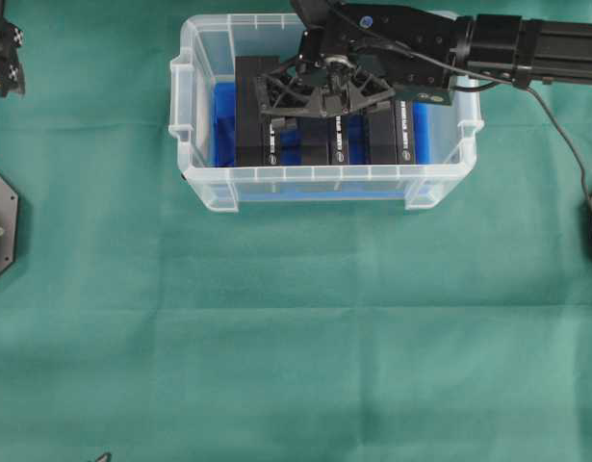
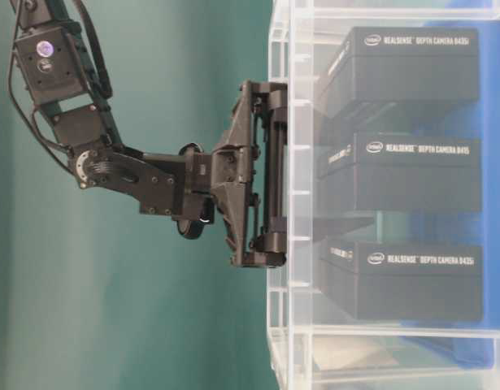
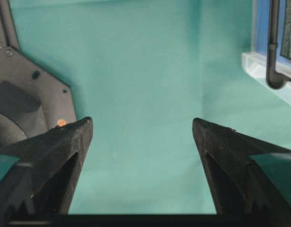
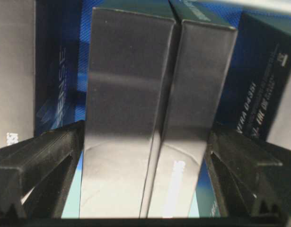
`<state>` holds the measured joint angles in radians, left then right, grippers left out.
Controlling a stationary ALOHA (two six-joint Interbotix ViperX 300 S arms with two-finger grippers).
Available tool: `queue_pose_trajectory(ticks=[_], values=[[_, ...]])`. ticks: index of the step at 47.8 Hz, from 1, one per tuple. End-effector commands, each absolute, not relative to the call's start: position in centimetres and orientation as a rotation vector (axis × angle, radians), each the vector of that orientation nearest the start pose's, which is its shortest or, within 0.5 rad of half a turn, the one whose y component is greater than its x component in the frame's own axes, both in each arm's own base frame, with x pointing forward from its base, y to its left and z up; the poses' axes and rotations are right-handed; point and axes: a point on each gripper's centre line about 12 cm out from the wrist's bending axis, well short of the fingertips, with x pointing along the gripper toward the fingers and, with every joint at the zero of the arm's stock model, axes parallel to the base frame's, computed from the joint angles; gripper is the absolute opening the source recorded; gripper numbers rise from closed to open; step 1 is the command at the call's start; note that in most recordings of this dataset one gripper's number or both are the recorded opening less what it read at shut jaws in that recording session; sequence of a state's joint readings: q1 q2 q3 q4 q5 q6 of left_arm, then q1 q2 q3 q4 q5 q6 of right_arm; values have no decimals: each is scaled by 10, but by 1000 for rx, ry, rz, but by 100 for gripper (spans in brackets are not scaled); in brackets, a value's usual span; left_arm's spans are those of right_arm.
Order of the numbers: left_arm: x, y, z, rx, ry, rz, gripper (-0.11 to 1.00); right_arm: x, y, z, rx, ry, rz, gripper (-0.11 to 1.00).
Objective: Take out the box from the case.
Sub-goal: 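Lower the open right gripper around the middle black box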
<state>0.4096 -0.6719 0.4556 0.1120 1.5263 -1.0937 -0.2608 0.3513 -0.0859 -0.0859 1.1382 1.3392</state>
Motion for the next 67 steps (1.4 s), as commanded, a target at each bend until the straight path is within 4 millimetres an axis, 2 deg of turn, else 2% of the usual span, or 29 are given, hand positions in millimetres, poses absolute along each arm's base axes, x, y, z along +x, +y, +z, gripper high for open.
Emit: queue_pose_trajectory(ticks=[1, 26, 29, 34, 35, 57, 67], values=[[163, 86, 356, -1098, 923, 1115, 86, 451, -130, 203, 1194, 992, -1139, 95], [164, 86, 356, -1100, 923, 1118, 86, 451, -130, 202, 1205, 992, -1152, 92], [163, 86, 356, -1100, 922, 1116, 86, 451, -130, 202, 1208, 990, -1155, 88], [163, 86, 356, -1100, 921, 1117, 86, 451, -129, 202, 1214, 983, -1164, 67], [163, 86, 356, -1100, 921, 1117, 86, 451, -129, 202, 1213, 982, -1164, 66], [163, 85, 356, -1101, 927, 1120, 86, 449, -128, 201, 1205, 1004, -1184, 66], [162, 85, 356, -1101, 930, 1124, 86, 450, -128, 209, 1208, 988, -1175, 66]])
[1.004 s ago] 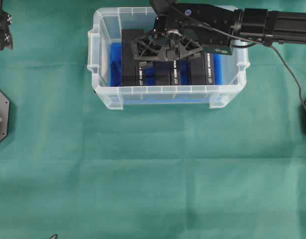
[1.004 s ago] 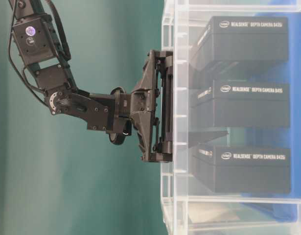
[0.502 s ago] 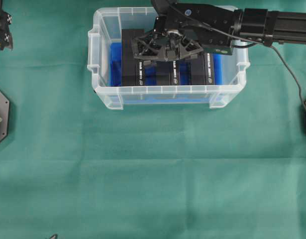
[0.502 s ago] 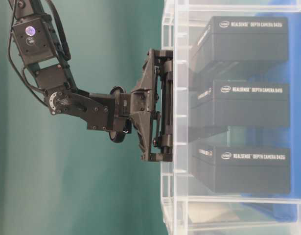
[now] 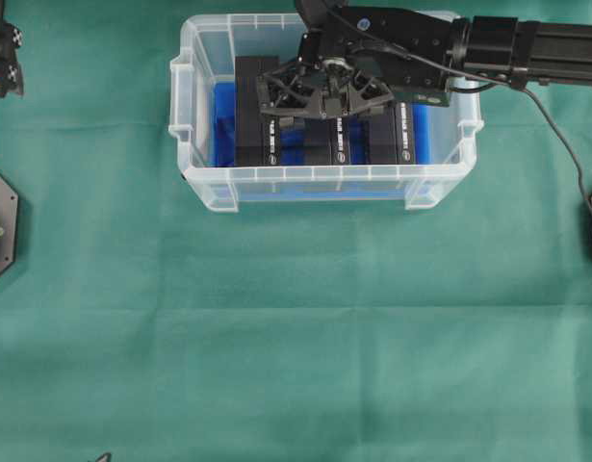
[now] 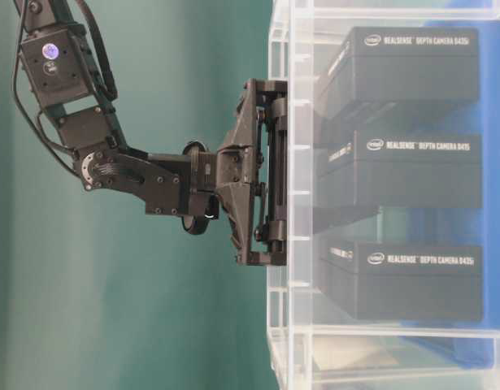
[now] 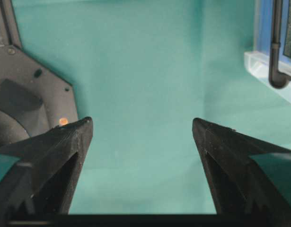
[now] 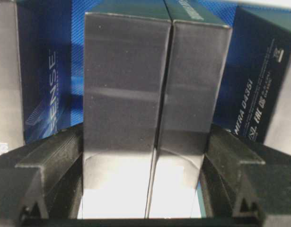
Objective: Take out the box from the case.
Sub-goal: 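Lower the open right gripper around the middle black box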
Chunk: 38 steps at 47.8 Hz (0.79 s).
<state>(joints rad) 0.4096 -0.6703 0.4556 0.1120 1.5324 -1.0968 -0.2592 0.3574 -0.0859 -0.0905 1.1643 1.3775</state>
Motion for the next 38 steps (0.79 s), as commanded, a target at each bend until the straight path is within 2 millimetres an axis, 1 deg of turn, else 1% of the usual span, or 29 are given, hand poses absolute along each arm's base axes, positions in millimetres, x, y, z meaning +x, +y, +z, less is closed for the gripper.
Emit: queue_pose_trajectory(ticks=[1, 9, 22, 38], values=[[162, 85, 356, -1101, 930, 1124, 86, 450, -128, 212, 1211, 980, -1172, 66], [162, 85, 356, -1103, 928, 1124, 86, 449, -128, 230, 1220, 956, -1160, 66], [163, 85, 356, -1105, 932, 1120, 86, 444, -127, 256, 1214, 965, -1180, 66], [163, 84, 356, -1111, 932, 1116, 86, 441, -126, 299, 1225, 933, -1166, 66]])
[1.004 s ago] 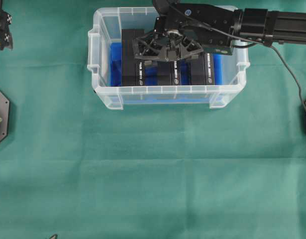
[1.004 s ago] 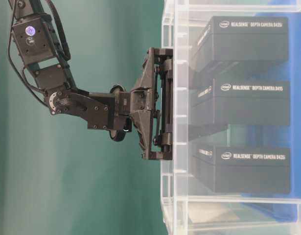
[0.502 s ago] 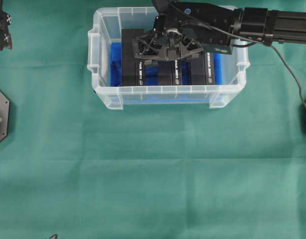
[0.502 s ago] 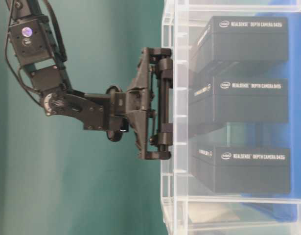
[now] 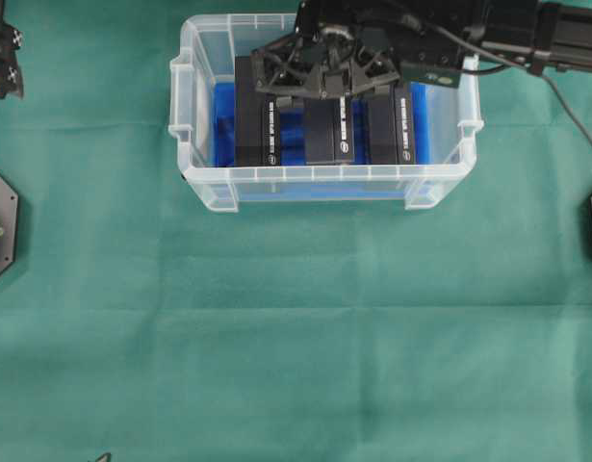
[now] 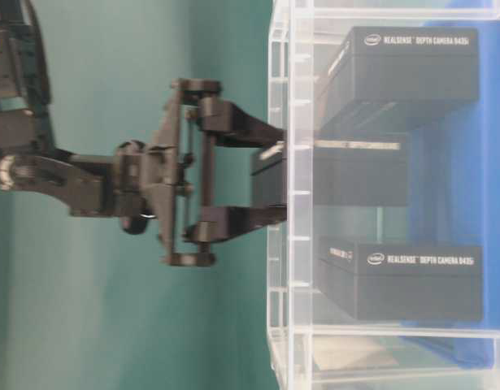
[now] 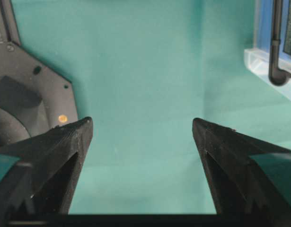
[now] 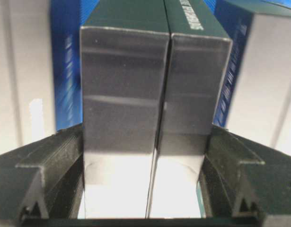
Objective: Take out the box from the case.
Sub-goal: 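Close the right gripper on the middle box and lift it up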
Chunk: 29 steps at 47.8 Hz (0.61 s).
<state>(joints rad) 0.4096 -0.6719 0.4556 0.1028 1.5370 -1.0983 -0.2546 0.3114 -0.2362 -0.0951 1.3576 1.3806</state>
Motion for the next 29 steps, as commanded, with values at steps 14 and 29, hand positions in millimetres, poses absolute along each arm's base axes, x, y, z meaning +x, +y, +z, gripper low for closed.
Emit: queue_pose_trajectory(ticks=[14, 29], values=[[163, 84, 356, -1114, 932, 1116, 86, 434, -122, 335, 1229, 925, -1168, 66], [163, 84, 356, -1114, 935, 1114, 86, 429, -120, 379, 1244, 892, -1151, 66]])
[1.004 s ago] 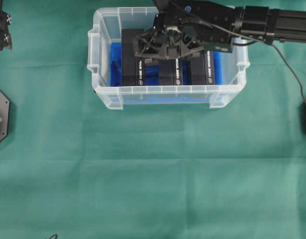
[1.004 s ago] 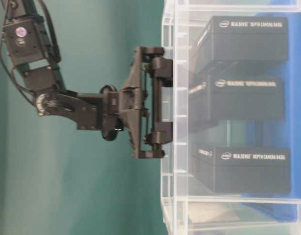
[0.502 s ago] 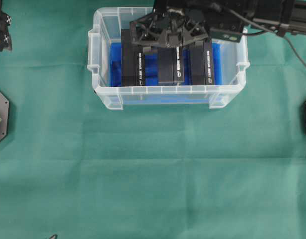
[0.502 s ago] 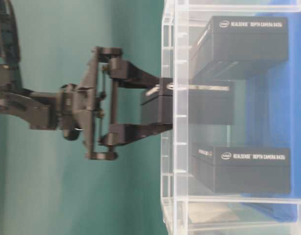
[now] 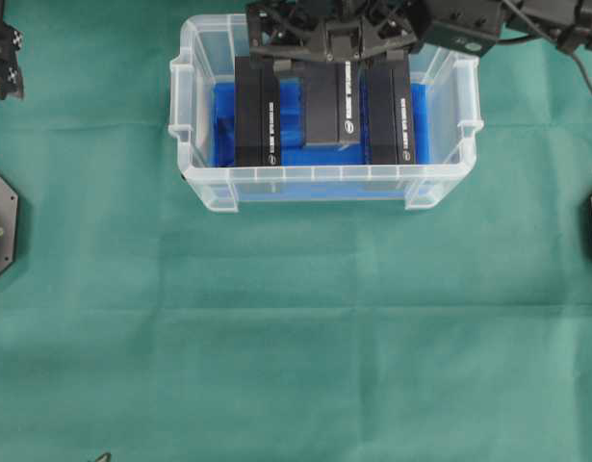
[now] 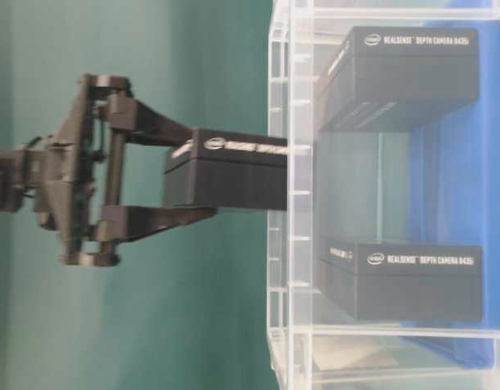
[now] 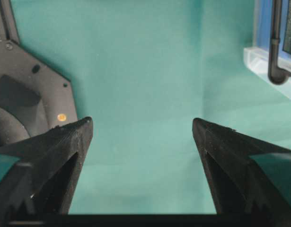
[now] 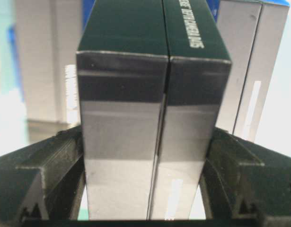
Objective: Take out the box from the case.
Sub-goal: 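Close the right gripper on the middle box and lift it up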
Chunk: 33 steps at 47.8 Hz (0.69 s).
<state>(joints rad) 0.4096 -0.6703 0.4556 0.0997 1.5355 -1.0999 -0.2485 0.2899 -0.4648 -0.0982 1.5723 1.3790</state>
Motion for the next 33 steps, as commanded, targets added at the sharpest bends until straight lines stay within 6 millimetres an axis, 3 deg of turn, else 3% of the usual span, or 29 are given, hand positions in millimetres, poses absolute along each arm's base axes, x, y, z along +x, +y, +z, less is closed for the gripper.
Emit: queue_pose_trajectory(ticks=[1, 20, 33], values=[[163, 84, 356, -1114, 935, 1114, 86, 428, -120, 381, 1245, 893, -1152, 66], [163, 84, 357, -1114, 932, 1113, 86, 420, -111, 413, 1249, 884, -1138, 66], [163, 84, 356, -1112, 936, 1113, 86, 417, -110, 417, 1246, 891, -1147, 66]])
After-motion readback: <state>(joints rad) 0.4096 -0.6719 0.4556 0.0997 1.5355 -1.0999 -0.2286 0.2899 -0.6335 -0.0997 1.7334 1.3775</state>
